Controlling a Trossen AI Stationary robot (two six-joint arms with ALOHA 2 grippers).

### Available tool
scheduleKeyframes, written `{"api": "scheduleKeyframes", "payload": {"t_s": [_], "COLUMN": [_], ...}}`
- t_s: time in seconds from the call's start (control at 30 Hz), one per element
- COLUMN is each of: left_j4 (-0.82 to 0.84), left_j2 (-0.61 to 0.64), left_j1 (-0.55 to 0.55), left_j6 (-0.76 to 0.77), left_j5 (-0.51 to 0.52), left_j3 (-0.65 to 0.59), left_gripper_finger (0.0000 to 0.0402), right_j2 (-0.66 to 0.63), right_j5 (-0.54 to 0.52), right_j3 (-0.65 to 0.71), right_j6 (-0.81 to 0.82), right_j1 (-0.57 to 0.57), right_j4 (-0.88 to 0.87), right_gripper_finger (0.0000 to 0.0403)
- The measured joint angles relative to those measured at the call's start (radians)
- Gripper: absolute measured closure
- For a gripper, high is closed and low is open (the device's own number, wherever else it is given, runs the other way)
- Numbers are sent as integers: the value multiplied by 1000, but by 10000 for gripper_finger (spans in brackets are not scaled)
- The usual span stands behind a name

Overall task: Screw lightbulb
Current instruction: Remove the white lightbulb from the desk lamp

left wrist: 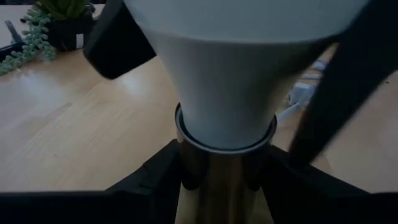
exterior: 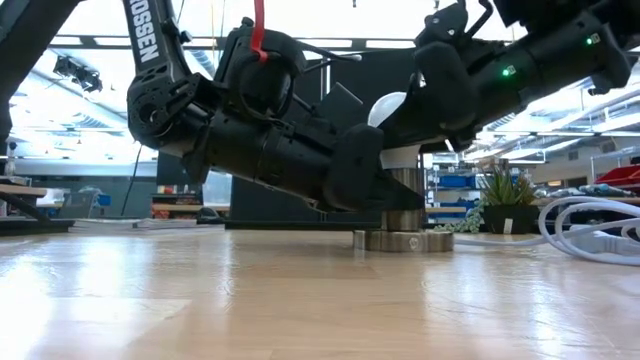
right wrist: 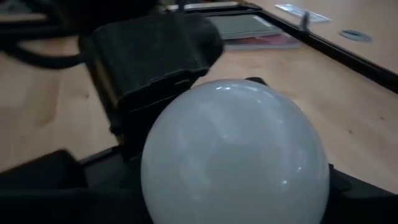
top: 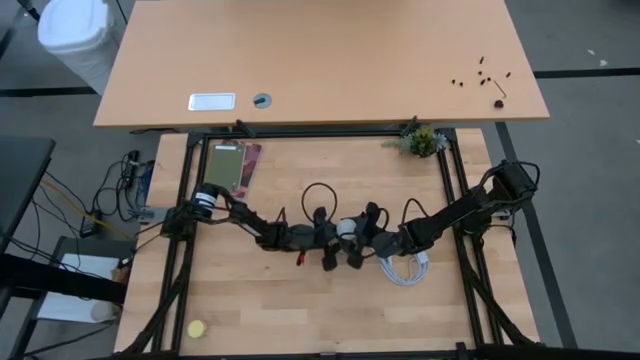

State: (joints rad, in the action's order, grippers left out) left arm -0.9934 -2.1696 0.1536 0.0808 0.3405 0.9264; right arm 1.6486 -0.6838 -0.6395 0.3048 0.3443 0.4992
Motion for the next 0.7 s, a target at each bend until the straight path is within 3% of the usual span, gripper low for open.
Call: {"api": "scheduleKeyframes", "payload": {"t_s": [0.47,0.7], "left_j4": [11,-12], "left_j2": [1,1], "left_j1": [-1,-1], "left_j6": [-67,-73], "left_j5": [-74,-86], "left_j3": [4,2], "left_gripper_finger": [213,213], "right_j2": [-139,-213], "right_j5": [147,273], "right_j3": [0,0], "right_j6": [-308,-263], "right_j1": [-13,-41], "right_j4": [-269,-396], "right_gripper_finger": [154,151]}}
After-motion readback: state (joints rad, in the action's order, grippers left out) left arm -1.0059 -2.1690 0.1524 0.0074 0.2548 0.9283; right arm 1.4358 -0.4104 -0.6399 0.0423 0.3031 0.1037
